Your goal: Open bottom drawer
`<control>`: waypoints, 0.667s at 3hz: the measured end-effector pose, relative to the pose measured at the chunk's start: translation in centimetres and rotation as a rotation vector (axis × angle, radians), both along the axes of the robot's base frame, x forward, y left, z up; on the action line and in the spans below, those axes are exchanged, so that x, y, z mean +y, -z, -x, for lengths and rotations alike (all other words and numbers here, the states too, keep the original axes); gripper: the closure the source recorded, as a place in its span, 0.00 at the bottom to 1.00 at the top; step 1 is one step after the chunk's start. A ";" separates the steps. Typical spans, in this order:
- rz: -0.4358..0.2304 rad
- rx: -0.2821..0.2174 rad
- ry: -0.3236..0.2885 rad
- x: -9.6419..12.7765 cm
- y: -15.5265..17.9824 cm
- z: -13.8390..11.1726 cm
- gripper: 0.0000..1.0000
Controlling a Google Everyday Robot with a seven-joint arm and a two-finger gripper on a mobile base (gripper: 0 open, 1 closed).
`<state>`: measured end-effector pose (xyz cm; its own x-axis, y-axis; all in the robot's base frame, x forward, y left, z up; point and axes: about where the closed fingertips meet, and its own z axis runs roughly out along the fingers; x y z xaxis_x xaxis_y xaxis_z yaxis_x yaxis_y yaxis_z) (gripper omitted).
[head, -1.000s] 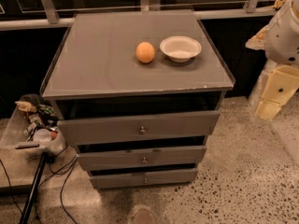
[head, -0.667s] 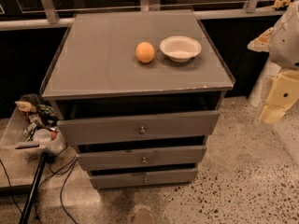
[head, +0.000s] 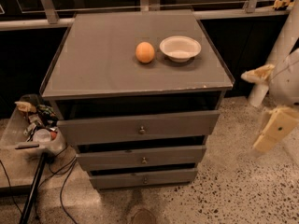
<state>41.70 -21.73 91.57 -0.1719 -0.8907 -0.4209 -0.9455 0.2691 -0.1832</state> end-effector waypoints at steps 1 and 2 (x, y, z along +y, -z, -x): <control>-0.157 -0.001 -0.001 0.6 4.0 0.4 0.00; -0.232 -0.005 -0.008 2.0 8.1 1.1 0.00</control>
Offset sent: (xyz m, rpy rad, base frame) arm -0.0202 0.0330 -0.1370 0.3260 0.0021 0.0126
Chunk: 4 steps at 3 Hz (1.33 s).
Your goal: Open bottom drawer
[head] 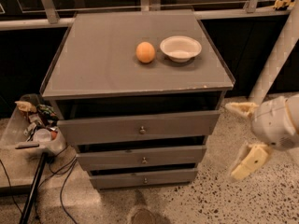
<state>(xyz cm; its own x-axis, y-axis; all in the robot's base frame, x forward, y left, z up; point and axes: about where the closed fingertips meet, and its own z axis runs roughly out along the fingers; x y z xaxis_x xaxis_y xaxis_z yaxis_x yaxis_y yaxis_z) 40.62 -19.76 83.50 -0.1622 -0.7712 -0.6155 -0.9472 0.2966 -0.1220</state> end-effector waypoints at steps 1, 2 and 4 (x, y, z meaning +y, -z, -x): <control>0.047 -0.006 0.035 2.2 3.9 1.0 0.00; 0.102 0.014 0.128 2.3 7.6 -0.1 0.00; 0.128 0.010 0.125 2.8 9.6 -1.5 0.00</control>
Offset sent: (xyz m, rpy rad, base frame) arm 0.0145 0.0258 -0.1257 -0.1584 0.0579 -0.2094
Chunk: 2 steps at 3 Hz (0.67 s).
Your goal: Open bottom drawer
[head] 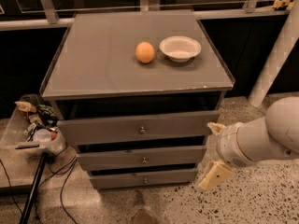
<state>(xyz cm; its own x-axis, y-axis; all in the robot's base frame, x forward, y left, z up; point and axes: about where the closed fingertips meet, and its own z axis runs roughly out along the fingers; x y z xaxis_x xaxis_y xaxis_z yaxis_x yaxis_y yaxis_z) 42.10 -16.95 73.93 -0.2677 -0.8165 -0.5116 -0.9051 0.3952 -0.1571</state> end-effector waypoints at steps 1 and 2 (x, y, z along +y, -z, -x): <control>-0.012 0.017 0.000 0.1 2.7 -1.4 0.00; -0.039 0.020 -0.008 0.0 5.1 -2.2 0.00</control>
Offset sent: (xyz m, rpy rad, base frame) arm 0.0328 -0.0029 -0.0823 0.0738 0.0218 0.0183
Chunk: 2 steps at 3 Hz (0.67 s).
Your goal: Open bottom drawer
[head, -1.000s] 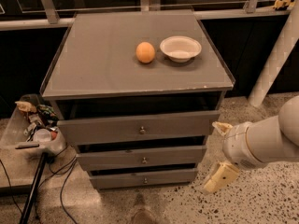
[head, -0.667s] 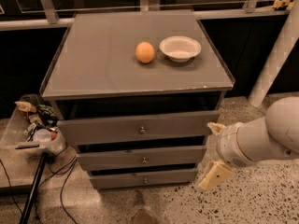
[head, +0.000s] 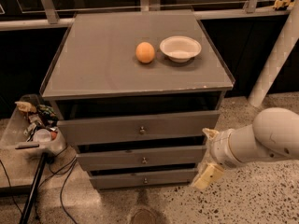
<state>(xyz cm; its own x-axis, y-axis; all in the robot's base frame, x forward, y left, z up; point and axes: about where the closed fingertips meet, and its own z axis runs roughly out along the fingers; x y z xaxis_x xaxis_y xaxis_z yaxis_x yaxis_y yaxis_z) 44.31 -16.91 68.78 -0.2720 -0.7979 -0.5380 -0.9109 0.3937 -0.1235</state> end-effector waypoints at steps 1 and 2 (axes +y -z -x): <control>-0.065 -0.021 -0.025 0.0 2.5 -0.8 0.00; -0.129 -0.060 -0.085 0.2 5.7 -1.3 0.00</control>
Offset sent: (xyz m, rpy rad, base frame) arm 0.0175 -0.0004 -0.0978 0.2071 -0.1126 0.1702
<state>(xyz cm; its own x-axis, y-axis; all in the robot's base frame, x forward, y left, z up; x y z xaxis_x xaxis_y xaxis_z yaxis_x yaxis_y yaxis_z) 45.61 -16.75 63.13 -0.1709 -0.7396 -0.6510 -0.9342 0.3317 -0.1315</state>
